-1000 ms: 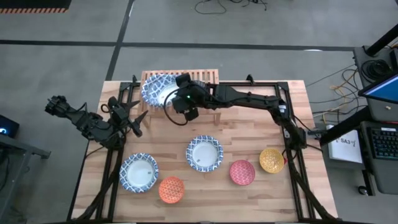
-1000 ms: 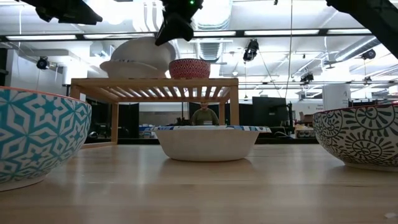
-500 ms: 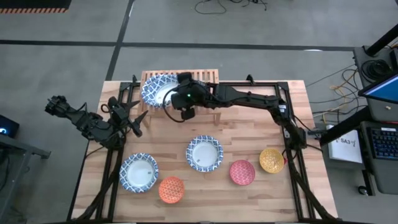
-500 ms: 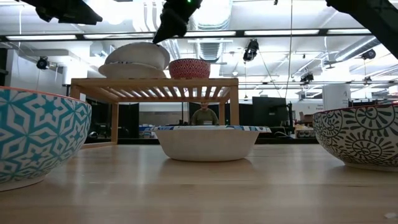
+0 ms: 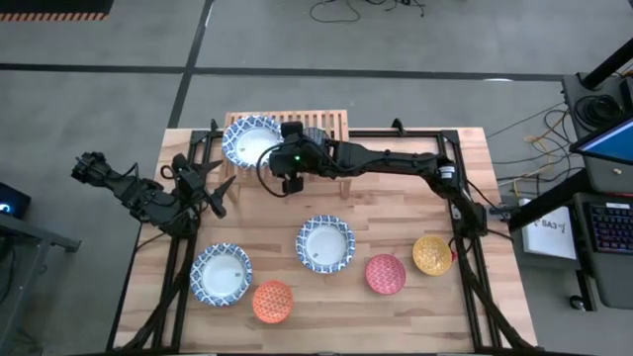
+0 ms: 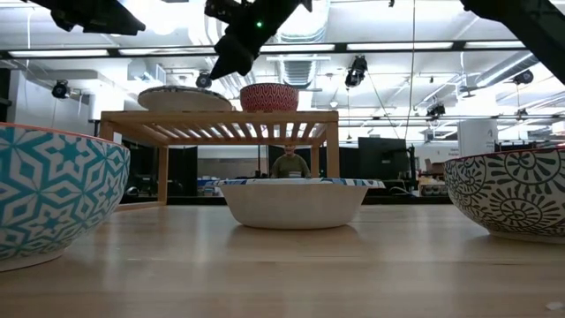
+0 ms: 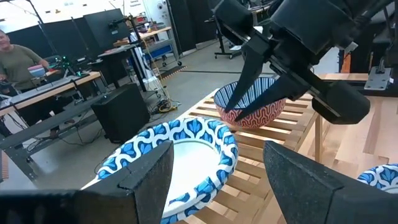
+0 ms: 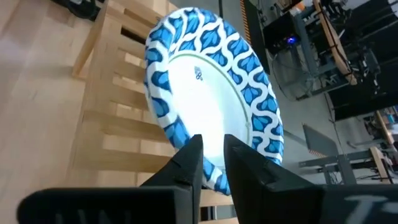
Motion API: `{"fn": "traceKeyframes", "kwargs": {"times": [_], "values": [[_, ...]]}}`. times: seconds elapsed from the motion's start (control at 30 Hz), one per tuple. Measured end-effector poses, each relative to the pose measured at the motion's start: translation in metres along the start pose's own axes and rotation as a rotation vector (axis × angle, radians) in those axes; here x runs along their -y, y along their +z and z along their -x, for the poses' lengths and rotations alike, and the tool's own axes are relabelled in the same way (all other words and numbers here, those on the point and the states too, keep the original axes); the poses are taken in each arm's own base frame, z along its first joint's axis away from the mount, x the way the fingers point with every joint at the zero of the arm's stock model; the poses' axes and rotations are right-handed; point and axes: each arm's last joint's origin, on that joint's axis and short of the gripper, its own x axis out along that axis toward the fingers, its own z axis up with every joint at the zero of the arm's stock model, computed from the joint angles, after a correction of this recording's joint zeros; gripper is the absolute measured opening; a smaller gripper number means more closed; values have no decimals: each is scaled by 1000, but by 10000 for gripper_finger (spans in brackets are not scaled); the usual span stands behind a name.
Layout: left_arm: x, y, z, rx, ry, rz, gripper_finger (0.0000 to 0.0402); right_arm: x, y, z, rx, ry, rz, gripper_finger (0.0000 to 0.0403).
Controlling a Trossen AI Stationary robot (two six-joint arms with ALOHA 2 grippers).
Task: Place and stack bowls onto a shelf
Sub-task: Stack the red pattern bowl on top of the blue pattern bowl on the shelf
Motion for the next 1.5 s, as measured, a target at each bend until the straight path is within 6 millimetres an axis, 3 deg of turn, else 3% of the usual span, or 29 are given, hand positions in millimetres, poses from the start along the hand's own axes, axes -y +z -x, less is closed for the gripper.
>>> {"fn": "traceKeyframes", "kwargs": {"times": [0.27,0.43,0.63,0.8,1.0,1.13,1.27,1.5], "values": [[0,0,0,-1,0,-2,230,-2,3,5,0,5,-72,43],[0,0,0,-1,-1,-3,230,-2,17,29,40,14,-196,43],[1,0,0,-2,-2,-6,230,-8,17,59,-55,101,-362,43],[2,0,-1,-4,-2,-10,230,-19,10,81,-176,291,-452,43],[2,-1,-1,-4,-2,-12,230,-34,7,90,-304,504,-684,52],[2,-1,-1,-4,-2,-12,230,-48,6,95,-417,554,-796,88],[2,0,-1,-4,-2,-12,230,-70,0,104,-636,591,-870,129],[2,0,-1,-4,-2,-12,230,-116,-6,125,-1003,507,-960,174]]}}
